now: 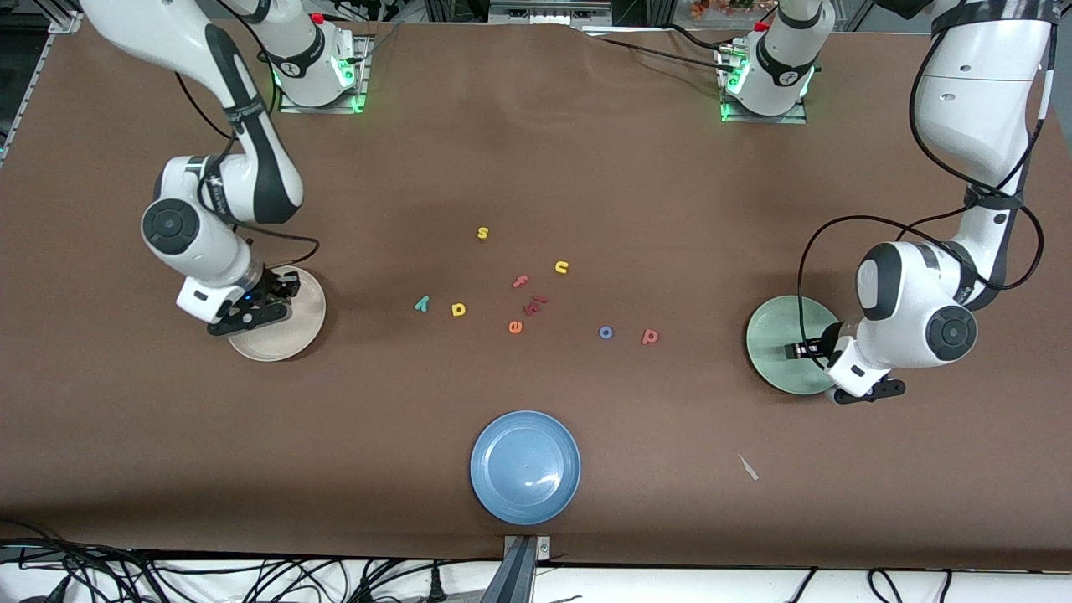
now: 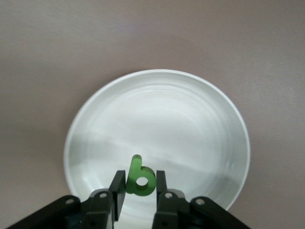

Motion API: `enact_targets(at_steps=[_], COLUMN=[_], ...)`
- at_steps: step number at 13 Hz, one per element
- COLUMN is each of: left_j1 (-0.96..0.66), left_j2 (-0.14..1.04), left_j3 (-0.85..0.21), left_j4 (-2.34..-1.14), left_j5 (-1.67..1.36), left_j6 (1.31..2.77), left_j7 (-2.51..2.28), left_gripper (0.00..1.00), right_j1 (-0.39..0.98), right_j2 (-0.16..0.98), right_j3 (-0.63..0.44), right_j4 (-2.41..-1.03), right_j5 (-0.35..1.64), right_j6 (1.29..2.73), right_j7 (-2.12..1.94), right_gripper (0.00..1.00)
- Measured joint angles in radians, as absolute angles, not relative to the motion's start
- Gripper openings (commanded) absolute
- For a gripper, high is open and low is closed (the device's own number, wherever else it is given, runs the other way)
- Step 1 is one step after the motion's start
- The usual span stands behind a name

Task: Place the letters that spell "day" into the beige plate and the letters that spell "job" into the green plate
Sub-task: 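Place the b on the white plate while the left gripper places cyan on green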

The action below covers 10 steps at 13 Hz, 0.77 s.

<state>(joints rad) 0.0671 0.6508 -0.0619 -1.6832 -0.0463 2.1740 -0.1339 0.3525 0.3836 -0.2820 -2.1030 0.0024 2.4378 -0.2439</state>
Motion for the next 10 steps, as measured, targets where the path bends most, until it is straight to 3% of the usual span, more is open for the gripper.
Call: enact_targets(at_steps=[3, 7, 10], left_j1=[0.067, 0.063, 0.054], left_j2=[0.632, 0.572, 0.548], left_j3=[-0.069, -0.086, -0.093], left_j4=[-1.656, -1.646, -1.579], left_j5=[-0.046, -0.046, -0.046], left_j6=[2.174, 2.147, 2.037], left_j7=[-0.135, -0.137, -0.138], left_gripper=[0.99, 0.99, 0.99], right_j1=[0.35, 0.367, 0.369], right_j2=[0.41, 0.415, 0.43], right_j3=[-0.277, -0.248, -0.217], right_j4=[-2.071, -1.951, -1.891], right_j5=[0.003, 0.005, 0.079], right_j6=[2.432, 2.245, 2.176], right_j7=[-0.247, -0.242, -0.19], right_gripper=[1.0, 1.0, 1.0])
